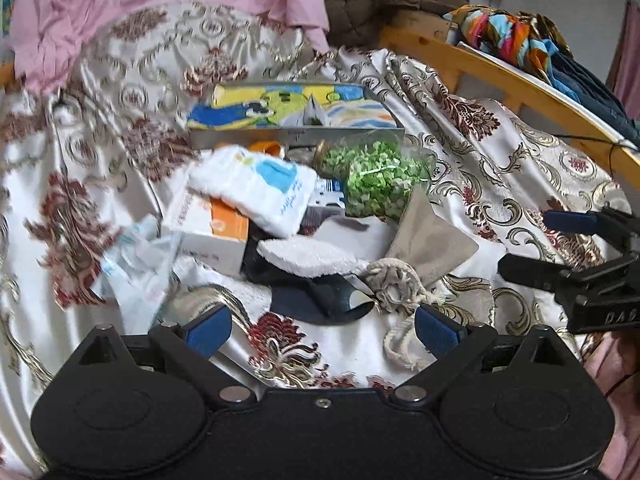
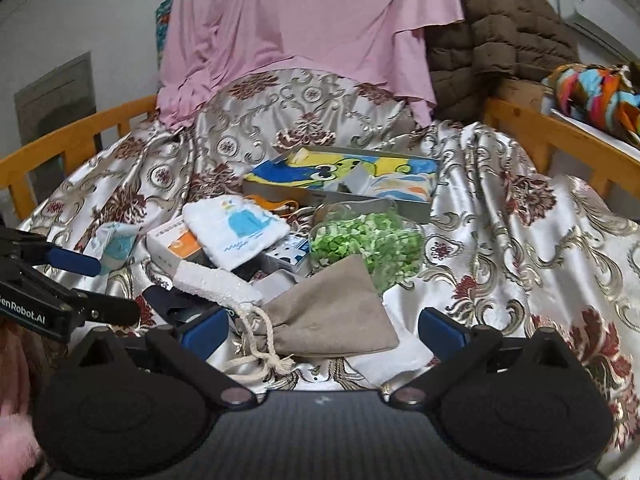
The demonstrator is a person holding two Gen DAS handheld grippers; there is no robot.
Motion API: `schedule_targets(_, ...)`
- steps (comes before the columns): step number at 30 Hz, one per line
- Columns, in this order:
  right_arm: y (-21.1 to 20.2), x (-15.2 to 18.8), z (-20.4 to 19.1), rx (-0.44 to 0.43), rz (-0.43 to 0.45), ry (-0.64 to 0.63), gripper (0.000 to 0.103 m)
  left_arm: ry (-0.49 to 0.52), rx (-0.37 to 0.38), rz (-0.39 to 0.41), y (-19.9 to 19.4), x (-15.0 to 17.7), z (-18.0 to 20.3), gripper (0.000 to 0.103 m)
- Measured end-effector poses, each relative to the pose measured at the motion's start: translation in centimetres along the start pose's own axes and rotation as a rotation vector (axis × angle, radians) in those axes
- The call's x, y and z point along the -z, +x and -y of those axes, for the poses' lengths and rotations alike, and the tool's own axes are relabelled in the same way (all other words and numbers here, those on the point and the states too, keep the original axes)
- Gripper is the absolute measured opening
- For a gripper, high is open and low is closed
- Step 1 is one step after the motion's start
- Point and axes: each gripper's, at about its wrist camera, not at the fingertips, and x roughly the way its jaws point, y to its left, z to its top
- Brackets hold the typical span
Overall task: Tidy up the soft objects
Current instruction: 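Lower both tools back toward the pile of soft items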
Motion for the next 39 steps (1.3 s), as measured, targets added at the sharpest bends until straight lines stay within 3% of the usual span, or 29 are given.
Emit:
schedule_targets(9,2.9,-1.2,-0.6,-0.054,-0.017,-0.141,0.103,-0.130,0.081,-0.031,2.1,-0.3,-1.5,0.095)
schedule_targets(14,4.9,-1.9,-0.7,-0.083,-0.021,-0.203,0.102,-0.176,0.102,-0.063,3.5,-0.5,-2.1,0.085)
schedule_targets(23,8.2,-2.2,-0.7,-0.161,-0.025,-0.212,0.094,-0.199,0.106,-0.075,5.0,-0.8,-3.0,0.069)
schedule_targets(27,9.1,-2.0,-1.2,-0.169,-0.034,-0.259,0.085,-0.219,0.110,-0.088,5.7,-1.0,-3.4,0.066)
schedule_targets(30,9.6,-2.0,-1.6,-0.194,-0.032,-0.302,0.084,-0.264,0.120,-0.106,6.2,-0.9,-4.0,0.065)
schedule_targets(39,11.7,-2.2,-3.6,-0.277,-0.042,-0.455,0.072,-0.369,0.131,-0.131,7.2,-0.8,-5.6,0.043)
